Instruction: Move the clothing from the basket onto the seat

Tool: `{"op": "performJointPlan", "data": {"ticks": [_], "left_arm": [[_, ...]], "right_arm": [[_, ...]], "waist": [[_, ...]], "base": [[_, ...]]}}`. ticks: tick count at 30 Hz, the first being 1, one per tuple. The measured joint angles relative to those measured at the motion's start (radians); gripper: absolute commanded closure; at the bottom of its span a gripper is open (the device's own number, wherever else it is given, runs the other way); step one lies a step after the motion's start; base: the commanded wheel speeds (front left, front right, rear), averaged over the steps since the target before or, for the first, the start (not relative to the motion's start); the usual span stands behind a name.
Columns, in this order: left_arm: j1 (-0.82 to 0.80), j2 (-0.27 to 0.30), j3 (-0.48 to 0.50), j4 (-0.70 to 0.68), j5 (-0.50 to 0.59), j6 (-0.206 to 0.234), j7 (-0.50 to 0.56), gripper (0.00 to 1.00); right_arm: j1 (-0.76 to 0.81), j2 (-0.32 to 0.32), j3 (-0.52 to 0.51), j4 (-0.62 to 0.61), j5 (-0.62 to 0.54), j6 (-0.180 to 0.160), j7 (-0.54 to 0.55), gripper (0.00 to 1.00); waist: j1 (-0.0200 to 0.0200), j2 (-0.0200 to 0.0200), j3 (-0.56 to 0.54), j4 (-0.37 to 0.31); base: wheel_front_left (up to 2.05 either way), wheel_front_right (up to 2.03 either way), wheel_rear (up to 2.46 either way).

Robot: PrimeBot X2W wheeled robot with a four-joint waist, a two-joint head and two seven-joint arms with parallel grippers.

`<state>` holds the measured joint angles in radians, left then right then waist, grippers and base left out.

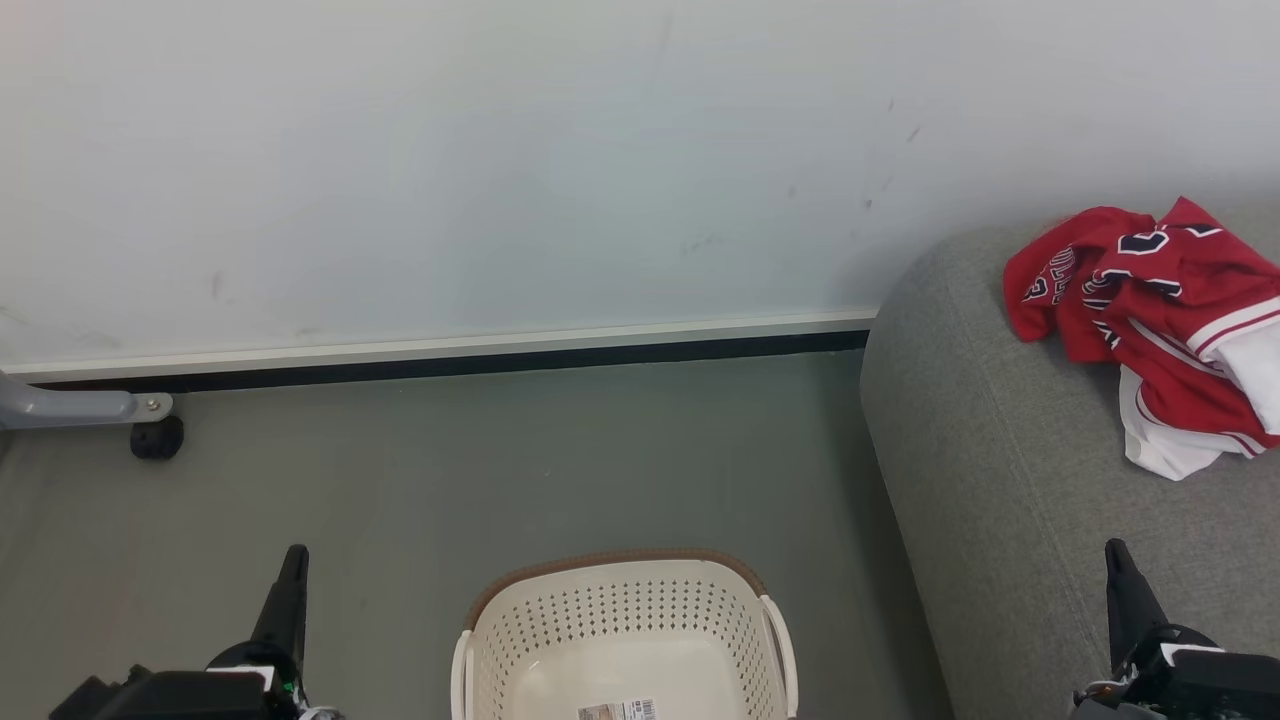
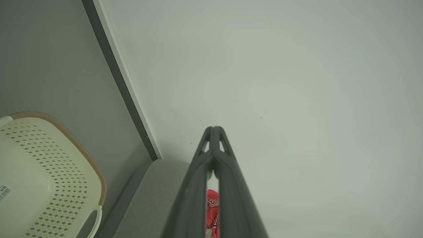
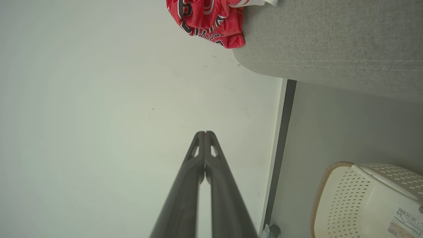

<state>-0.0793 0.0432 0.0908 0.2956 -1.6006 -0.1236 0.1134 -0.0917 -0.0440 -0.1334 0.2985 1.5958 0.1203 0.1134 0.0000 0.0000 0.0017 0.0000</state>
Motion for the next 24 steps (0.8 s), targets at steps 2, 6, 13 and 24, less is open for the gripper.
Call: {"op": "performJointPlan", "data": {"ticks": [2,6,13,24], "left_arm": [[0.0,0.0,0.0,0.0,0.0,0.0,0.0,1.0],[0.0,0.0,0.0,0.0,0.0,0.0,0.0,1.0],[0.0,0.0,0.0,0.0,0.0,0.0,0.0,1.0],[0.0,0.0,0.0,0.0,0.0,0.0,0.0,1.0]], "right_arm": [[0.0,0.0,0.0,0.0,0.0,0.0,0.0,1.0],[0.0,0.0,0.0,0.0,0.0,0.0,0.0,1.0],[0.0,0.0,0.0,0.0,0.0,0.0,0.0,1.0],[0.0,0.0,0.0,0.0,0.0,0.0,0.0,1.0]], "waist": [[0.0,0.0,0.0,0.0],[0.0,0.0,0.0,0.0],[0.0,0.0,0.0,0.0],[0.0,0.0,0.0,0.0]], "base": [[0.0,0.0,0.0],[0.0,0.0,0.0],[0.0,0.0,0.0],[0.0,0.0,0.0]]}}
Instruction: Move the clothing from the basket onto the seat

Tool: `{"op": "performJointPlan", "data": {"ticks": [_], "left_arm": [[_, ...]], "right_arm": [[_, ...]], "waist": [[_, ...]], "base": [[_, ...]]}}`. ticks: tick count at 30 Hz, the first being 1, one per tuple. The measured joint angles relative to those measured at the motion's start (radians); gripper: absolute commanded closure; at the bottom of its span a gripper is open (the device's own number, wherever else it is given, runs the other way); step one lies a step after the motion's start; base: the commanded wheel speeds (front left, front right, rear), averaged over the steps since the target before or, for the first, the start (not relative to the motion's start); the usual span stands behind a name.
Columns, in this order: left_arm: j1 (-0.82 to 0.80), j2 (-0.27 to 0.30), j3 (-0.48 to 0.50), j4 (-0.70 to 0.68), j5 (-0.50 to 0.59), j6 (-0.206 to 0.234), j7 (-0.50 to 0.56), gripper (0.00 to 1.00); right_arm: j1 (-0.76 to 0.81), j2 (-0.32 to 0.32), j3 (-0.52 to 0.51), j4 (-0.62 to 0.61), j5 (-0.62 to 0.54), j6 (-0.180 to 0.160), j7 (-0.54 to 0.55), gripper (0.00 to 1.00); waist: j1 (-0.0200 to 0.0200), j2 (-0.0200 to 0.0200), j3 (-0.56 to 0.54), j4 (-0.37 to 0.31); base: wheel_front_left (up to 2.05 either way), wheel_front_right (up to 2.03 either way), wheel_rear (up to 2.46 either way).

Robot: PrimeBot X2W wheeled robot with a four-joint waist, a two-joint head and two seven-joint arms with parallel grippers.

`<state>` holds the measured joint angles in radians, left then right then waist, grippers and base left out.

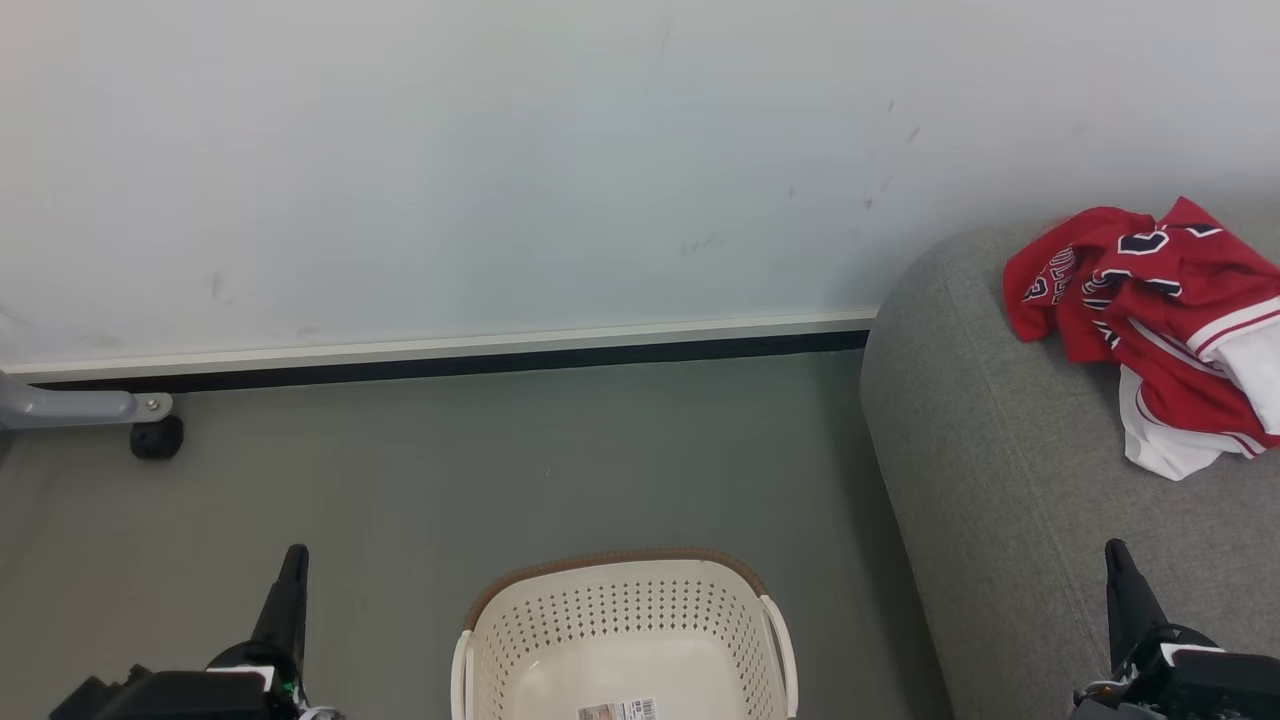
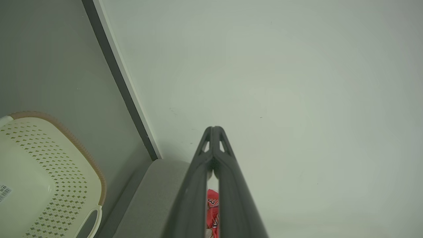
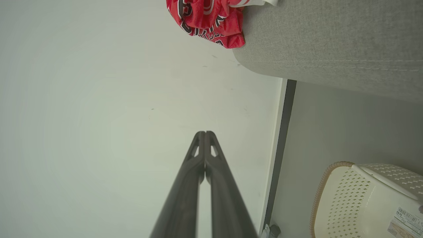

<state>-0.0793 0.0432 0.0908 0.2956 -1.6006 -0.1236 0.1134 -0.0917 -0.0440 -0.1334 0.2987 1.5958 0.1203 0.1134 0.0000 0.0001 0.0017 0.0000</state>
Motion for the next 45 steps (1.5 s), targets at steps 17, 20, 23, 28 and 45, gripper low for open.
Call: {"op": "performJointPlan", "data": {"ticks": [17,20,23,28,45], "left_arm": [[0.0,0.0,0.0,0.0,0.0,0.0,0.0,1.0],[0.0,0.0,0.0,0.0,0.0,0.0,0.0,1.0],[0.0,0.0,0.0,0.0,0.0,0.0,0.0,1.0],[0.0,0.0,0.0,0.0,0.0,0.0,0.0,1.0],[0.0,0.0,0.0,0.0,0.0,0.0,0.0,1.0]], "right_arm": [[0.0,0.0,0.0,0.0,0.0,0.0,0.0,1.0],[0.0,0.0,0.0,0.0,0.0,0.0,0.0,1.0],[0.0,0.0,0.0,0.0,0.0,0.0,0.0,1.0],[0.0,0.0,0.0,0.0,0.0,0.0,0.0,1.0],[0.0,0.0,0.0,0.0,0.0,0.0,0.0,1.0]], "waist": [[0.0,-0.0001,0.0,0.0],[0.0,0.0,0.0,0.0],[0.0,0.0,0.0,0.0],[0.0,0.0,0.0,0.0],[0.0,0.0,0.0,0.0]], "base": [[0.0,0.0,0.0],[0.0,0.0,0.0],[0.0,0.0,0.0],[0.0,0.0,0.0],[0.0,0.0,0.0]]}}
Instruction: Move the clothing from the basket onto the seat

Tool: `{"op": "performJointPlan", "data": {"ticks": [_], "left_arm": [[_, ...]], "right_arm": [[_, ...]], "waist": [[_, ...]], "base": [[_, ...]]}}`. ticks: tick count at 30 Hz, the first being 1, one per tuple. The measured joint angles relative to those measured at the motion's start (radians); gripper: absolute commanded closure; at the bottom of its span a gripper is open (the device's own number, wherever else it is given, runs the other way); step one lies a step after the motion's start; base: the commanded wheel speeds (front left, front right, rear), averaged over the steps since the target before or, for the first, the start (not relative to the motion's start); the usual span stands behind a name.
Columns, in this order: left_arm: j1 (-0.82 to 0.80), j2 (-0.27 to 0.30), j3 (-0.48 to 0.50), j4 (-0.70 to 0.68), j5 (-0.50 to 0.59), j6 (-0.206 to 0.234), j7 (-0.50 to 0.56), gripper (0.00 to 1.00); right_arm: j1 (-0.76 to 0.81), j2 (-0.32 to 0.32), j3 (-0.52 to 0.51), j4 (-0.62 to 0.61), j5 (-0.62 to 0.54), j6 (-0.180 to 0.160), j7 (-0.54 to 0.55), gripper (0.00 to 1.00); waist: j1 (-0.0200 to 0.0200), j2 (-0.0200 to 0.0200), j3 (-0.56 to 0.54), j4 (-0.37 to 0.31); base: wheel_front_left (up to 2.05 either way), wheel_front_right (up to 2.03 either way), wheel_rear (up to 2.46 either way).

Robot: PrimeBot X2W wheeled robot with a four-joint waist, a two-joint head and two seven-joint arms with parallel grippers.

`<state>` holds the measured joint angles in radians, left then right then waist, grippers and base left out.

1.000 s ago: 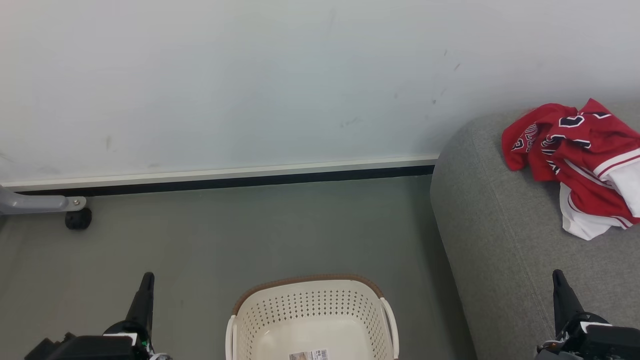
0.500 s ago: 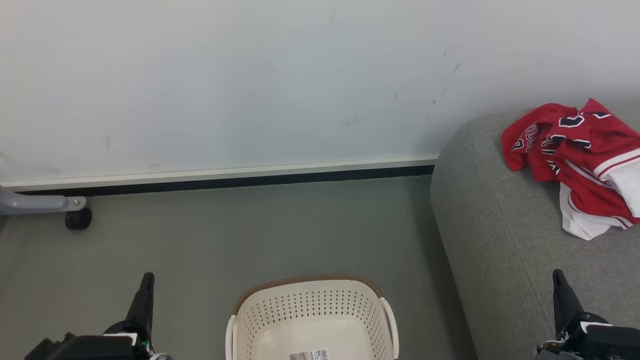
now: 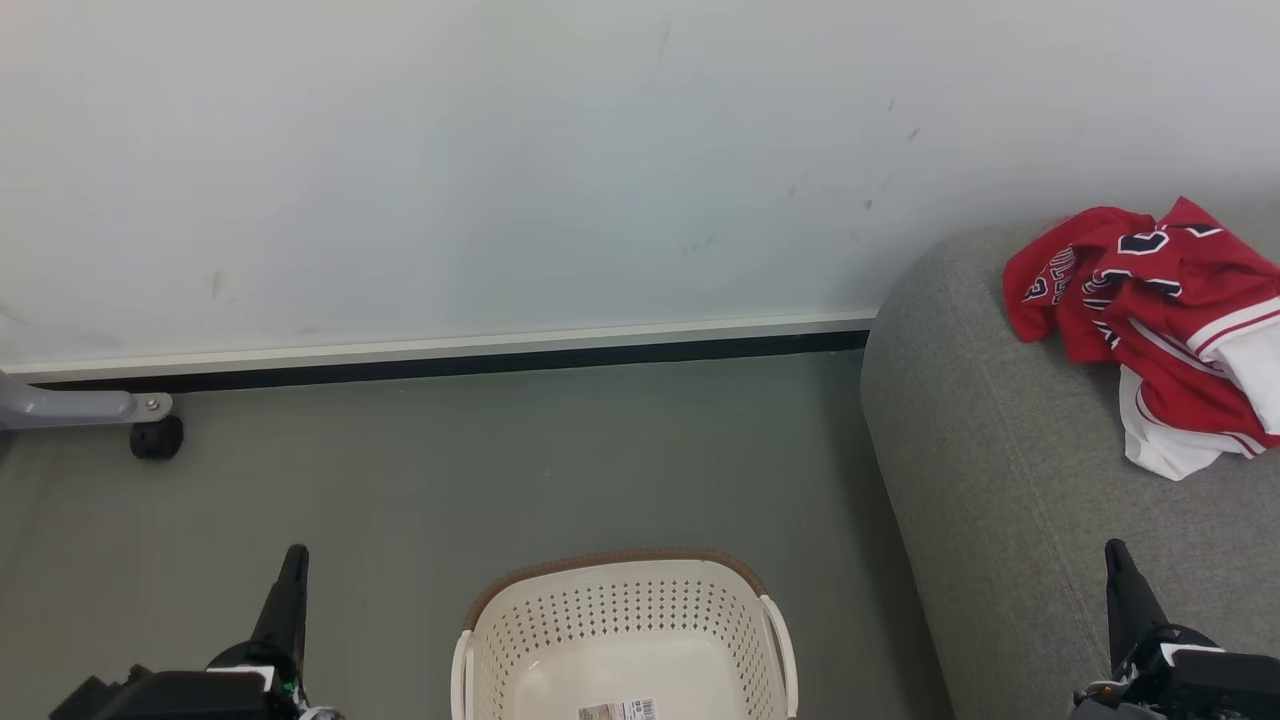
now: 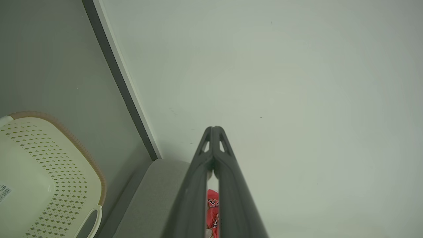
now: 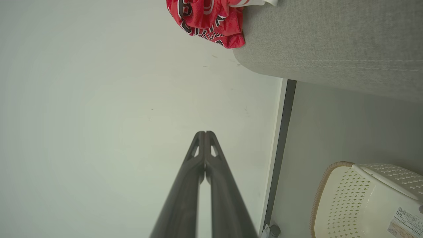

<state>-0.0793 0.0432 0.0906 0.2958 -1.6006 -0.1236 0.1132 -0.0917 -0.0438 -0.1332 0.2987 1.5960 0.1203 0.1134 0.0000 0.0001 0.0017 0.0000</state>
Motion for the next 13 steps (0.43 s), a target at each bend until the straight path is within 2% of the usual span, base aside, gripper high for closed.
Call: {"op": "performJointPlan", "data": {"ticks": [13], "left_arm": [[0.0,0.0,0.0,0.0,0.0,0.0,0.0,1.0]], "right_arm": [[0.0,0.0,0.0,0.0,0.001,0.0,0.0,1.0]], "waist": [[0.0,0.0,0.0,0.0]], "base": [[0.0,0.0,0.0]]}}
